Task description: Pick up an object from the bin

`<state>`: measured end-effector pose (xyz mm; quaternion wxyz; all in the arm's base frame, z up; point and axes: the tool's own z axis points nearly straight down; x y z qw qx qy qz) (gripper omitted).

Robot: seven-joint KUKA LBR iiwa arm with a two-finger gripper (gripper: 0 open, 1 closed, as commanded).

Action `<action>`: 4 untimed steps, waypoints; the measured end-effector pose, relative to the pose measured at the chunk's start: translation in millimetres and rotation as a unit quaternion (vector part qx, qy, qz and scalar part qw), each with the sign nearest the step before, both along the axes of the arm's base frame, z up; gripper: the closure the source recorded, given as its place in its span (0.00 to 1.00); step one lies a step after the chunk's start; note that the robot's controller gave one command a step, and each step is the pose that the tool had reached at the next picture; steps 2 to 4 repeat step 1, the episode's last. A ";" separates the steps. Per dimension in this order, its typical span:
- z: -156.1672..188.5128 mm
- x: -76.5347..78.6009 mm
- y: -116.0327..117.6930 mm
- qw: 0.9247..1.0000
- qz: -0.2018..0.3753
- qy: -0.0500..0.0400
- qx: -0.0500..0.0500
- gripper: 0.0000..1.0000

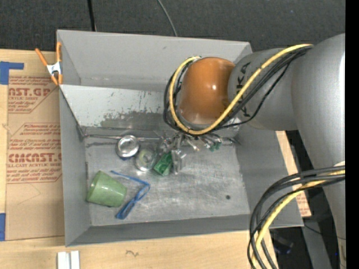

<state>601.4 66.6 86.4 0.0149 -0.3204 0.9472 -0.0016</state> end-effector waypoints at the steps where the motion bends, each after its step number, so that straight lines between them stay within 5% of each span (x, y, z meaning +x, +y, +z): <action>1: 156.1 -18.8 -9.7 0.999 0.033 0.009 -0.003 1.00; 4: 156.1 -18.8 -9.7 0.999 0.033 0.009 -0.003 1.00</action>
Offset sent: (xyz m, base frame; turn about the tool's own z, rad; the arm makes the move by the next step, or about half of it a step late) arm -0.0209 -0.0106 0.1510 -0.0668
